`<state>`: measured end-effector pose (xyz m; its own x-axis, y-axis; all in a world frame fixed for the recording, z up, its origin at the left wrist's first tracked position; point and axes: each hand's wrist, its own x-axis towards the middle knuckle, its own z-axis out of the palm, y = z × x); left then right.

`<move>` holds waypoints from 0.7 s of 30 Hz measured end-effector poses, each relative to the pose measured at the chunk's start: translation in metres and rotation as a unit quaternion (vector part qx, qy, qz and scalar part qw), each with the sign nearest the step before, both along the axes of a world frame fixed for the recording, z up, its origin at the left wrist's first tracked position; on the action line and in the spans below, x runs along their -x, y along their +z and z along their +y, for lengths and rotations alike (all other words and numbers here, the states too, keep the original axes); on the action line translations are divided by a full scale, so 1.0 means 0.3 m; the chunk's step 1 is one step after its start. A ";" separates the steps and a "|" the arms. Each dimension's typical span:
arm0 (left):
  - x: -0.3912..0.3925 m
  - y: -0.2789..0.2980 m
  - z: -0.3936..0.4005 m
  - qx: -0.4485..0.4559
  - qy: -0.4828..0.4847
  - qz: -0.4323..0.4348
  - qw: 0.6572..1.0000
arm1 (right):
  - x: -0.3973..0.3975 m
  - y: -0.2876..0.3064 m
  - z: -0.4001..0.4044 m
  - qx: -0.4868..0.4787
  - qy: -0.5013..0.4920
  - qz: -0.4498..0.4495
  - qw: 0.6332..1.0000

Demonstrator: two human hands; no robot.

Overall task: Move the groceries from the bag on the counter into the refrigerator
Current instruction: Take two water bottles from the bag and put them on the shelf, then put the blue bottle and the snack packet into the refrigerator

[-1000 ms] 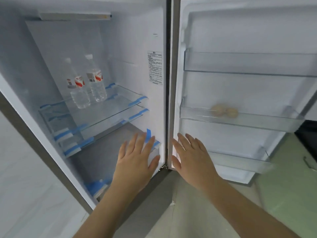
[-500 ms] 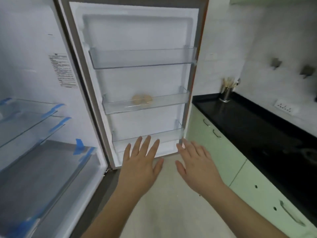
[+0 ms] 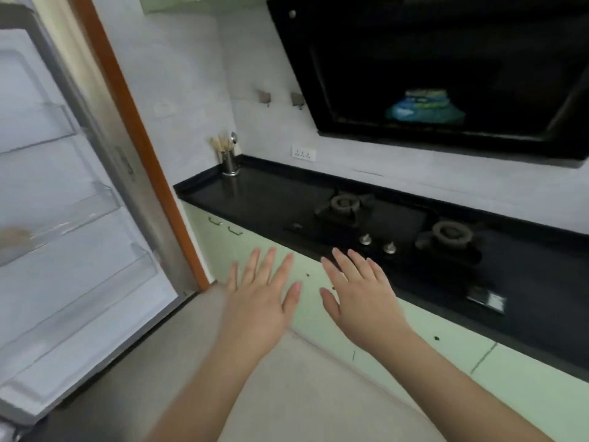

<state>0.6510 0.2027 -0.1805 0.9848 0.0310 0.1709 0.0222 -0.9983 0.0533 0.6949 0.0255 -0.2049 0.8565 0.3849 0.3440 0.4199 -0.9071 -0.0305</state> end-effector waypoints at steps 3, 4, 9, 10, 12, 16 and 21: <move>-0.037 -0.010 -0.188 -0.015 -0.064 -0.013 0.998 | 0.031 -0.004 -0.207 -0.013 -0.064 0.011 0.998; -0.044 -0.011 -0.246 -0.012 -0.081 -0.019 0.996 | 0.047 -0.005 -0.268 -0.018 -0.085 0.012 0.996; -0.073 -0.017 -0.511 -0.014 -0.173 -0.033 0.984 | 0.130 0.004 -0.534 -0.034 -0.161 0.008 0.986; -0.078 -0.015 -0.560 -0.017 -0.194 -0.037 0.980 | 0.144 0.006 -0.582 -0.036 -0.180 0.006 0.983; -0.093 -0.014 -0.659 -0.023 -0.235 -0.048 0.970 | 0.175 0.012 -0.675 -0.040 -0.220 0.005 0.975; -0.119 -0.019 -0.843 -0.020 -0.307 -0.061 0.950 | 0.235 0.013 -0.827 -0.051 -0.292 -0.003 0.955; -0.164 -0.026 -1.025 -0.009 -0.397 -0.080 0.914 | 0.297 0.005 -0.963 -0.052 -0.374 -0.017 0.926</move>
